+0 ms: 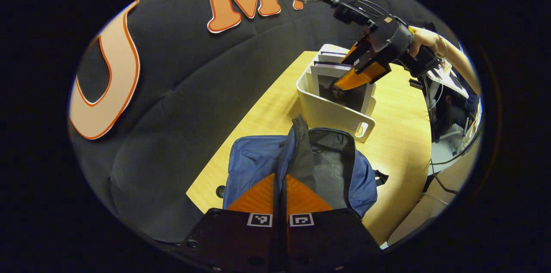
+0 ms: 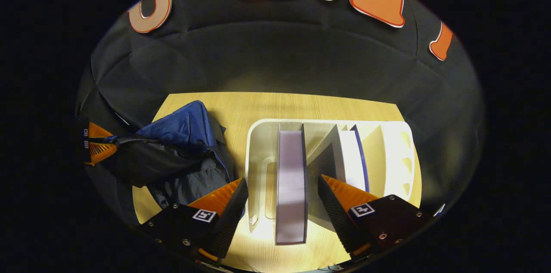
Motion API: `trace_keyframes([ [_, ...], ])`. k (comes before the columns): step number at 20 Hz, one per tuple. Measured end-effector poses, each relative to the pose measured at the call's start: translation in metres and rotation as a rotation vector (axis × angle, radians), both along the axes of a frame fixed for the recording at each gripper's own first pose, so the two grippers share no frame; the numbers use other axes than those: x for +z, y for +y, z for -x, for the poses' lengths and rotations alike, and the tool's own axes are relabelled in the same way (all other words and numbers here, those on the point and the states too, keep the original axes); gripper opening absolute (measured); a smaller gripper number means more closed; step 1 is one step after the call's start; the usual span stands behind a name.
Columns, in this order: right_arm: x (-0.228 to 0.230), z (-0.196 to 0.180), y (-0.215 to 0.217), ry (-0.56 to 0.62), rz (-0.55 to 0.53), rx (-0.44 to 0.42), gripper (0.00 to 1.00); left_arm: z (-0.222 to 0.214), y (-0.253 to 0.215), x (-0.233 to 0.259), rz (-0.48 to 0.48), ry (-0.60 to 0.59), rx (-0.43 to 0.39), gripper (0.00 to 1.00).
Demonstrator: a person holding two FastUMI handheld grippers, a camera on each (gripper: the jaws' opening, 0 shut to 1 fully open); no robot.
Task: Open the schoolbag, grab two books from the bookshelf and put them into the schoolbag.
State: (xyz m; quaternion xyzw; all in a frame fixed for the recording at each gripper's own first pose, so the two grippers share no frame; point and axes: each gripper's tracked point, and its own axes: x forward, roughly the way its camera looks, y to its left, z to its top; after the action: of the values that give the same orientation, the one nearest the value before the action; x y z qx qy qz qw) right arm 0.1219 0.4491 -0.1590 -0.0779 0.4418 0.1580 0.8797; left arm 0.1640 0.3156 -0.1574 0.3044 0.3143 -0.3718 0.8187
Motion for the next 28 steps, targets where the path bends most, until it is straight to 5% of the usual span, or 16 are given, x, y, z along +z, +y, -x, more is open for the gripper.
trace_keyframes([
  [8, -0.019, -0.008, -0.004, 0.161, 0.073, 0.028, 0.7, -0.008, 0.0, -0.01, -0.006, 0.029, 0.002, 0.01],
  [9, -0.02, -0.009, -0.002, 0.18, 0.064, 0.018, 0.39, -0.008, 0.001, -0.01, -0.005, 0.031, 0.006, 0.01],
  [17, 0.003, -0.008, -0.004, 0.128, 0.058, 0.017, 0.33, -0.008, 0.002, -0.014, 0.002, 0.048, 0.022, 0.0],
  [28, 0.132, 0.037, -0.019, -0.094, -0.016, 0.018, 0.31, -0.001, 0.001, -0.015, 0.036, 0.056, 0.048, 0.01],
])
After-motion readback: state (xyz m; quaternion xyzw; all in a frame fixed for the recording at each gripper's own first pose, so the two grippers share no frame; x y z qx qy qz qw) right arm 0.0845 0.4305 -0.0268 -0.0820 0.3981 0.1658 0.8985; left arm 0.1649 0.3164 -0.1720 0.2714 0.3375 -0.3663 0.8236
